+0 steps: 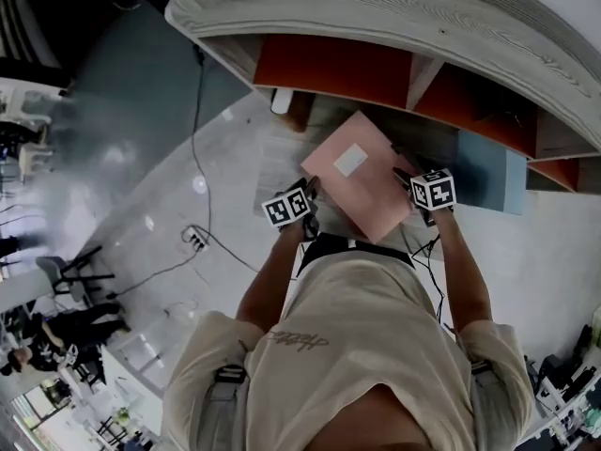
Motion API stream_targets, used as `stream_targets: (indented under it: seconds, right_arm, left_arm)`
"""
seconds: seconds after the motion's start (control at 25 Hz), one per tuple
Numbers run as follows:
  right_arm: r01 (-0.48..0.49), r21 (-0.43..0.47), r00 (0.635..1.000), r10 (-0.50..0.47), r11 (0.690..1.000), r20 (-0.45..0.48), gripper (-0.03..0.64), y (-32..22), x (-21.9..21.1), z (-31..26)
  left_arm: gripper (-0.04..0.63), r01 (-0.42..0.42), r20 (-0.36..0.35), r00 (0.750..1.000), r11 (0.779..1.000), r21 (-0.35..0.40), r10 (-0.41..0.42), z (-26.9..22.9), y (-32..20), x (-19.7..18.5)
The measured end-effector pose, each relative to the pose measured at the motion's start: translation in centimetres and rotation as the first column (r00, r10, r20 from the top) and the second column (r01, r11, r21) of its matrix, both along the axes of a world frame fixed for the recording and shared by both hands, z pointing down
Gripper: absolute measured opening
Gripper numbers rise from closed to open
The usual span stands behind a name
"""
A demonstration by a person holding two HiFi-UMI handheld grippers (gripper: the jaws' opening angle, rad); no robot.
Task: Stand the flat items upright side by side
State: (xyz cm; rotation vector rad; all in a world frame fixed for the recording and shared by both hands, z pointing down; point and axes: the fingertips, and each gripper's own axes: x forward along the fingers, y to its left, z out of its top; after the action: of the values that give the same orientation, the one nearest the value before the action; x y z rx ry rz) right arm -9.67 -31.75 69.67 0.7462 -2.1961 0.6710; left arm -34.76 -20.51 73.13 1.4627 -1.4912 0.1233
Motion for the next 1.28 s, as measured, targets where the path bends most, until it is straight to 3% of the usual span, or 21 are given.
stream_targets:
  seconds: [0.12,0.36,0.64,0.92,1.12,1.28]
  right_arm:
    - [0.078,-0.034,0.997,-0.078,0.996,0.009,0.348,-1.0,-1.6,0.4]
    - [0.134,-0.100,0.991,-0.132,0.986,0.029,0.348,-2.2,-2.8,2.1]
    - [0.323,-0.128,0.946,-0.320,0.938,0.041,0.344,-1.3,-5.2,2.9]
    - [0.322,-0.208,0.947,-0.310,0.924,0.089,0.354,-1.1,-5.8,3.6]
    - [0.295,-0.223,0.955,-0.282,0.929,0.090,0.345,-0.7,-5.7,3.8]
    - [0.269,-0.232,0.962,-0.250,0.935,0.106,0.339,0.7,-5.2,3.3]
  left_arm:
    - [0.212,-0.010,-0.032,0.999,1.000,-0.008,0.010,0.0,0.1,0.8]
    - [0.218,0.007,-0.097,0.995,1.000,0.000,-0.007,-0.2,0.1,2.3]
    - [0.241,-0.023,-0.131,0.991,1.000,-0.015,0.021,0.3,-0.1,4.2]
    - [0.267,-0.005,-0.303,0.953,0.999,-0.035,-0.005,1.2,-0.2,4.5]
    - [0.256,-0.031,-0.268,0.963,0.999,-0.006,0.028,0.9,-1.2,3.9]
    - [0.255,-0.098,-0.271,0.958,0.995,0.007,0.096,0.2,-0.8,3.8]
